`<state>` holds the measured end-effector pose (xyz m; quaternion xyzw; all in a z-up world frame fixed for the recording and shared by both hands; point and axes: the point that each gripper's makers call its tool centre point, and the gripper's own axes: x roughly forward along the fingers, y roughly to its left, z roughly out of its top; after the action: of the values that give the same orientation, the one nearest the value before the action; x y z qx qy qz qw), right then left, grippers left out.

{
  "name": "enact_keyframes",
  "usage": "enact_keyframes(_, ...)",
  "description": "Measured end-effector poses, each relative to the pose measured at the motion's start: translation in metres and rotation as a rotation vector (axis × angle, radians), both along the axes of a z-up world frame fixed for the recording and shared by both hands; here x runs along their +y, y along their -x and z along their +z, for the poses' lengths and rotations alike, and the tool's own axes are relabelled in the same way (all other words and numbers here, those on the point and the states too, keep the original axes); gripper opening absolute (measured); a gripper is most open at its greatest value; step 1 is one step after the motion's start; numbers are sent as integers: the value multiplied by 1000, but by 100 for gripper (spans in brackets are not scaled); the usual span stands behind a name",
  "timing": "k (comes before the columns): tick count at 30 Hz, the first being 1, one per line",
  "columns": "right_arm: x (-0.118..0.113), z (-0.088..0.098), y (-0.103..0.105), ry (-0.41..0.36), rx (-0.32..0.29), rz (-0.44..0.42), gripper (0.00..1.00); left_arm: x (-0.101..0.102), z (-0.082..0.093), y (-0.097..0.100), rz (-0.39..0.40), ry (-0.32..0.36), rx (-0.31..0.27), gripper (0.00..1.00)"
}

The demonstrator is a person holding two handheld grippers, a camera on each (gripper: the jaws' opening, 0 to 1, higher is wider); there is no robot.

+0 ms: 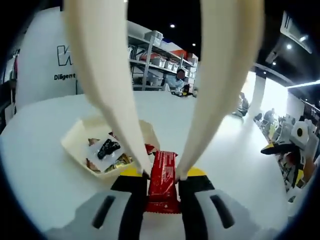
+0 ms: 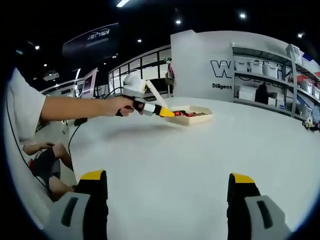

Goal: Place the target food into the container with the food tongs after gripping and lifting it, then release it inside without dropping or visibly crushing the food.

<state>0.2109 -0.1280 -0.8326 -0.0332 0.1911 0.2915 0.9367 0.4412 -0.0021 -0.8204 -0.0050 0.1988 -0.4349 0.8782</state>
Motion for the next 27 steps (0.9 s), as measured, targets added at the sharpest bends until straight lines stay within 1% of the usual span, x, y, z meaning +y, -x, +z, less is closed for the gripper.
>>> enact_keyframes(2, 0, -1, -1, 3, 3, 2, 99, 2, 4, -9, 10, 4, -11, 23)
enact_keyframes(4, 0, -2, -2, 3, 7, 6, 99, 5, 9, -18, 23, -7, -56, 23)
enact_keyframes(5, 0, -2, -2, 4, 8, 6, 99, 5, 9, -20, 23, -7, -53, 23)
enact_keyframes(8, -1, -2, -5, 8, 9, 6, 99, 7, 11, -37, 44, -1, -49, 23)
enact_keyframes(9, -2, -3, -6, 10, 9, 5, 99, 7, 11, -39, 47, -4, -50, 23)
enact_keyframes(11, -7, -7, -9, 16, 16, -5, 99, 8, 7, -49, 54, -28, -58, 23)
enact_keyframes(15, -11, -11, -10, 19, 26, -14, 99, 7, 1, -61, 67, -40, -46, 23)
enact_keyframes(16, -13, -12, -10, 19, 29, -17, 98, 7, -2, -66, 69, -58, -47, 23)
enact_keyframes(18, -15, -14, -10, 23, 35, -22, 98, 9, -7, -74, 81, -115, -77, 24)
enact_keyframes(19, -16, -14, -9, 25, 33, -21, 98, 7, -6, -75, 77, -109, -81, 25)
enact_keyframes(21, -18, -16, -10, 24, 36, -26, 97, 4, -8, -80, 83, -89, -50, 25)
enact_keyframes(23, -19, -18, -11, 21, 41, -28, 97, 2, -7, -84, 88, -99, -64, 26)
enact_keyframes(27, -21, -23, -13, 24, 50, -30, 96, -5, -10, -89, 71, -143, -91, 28)
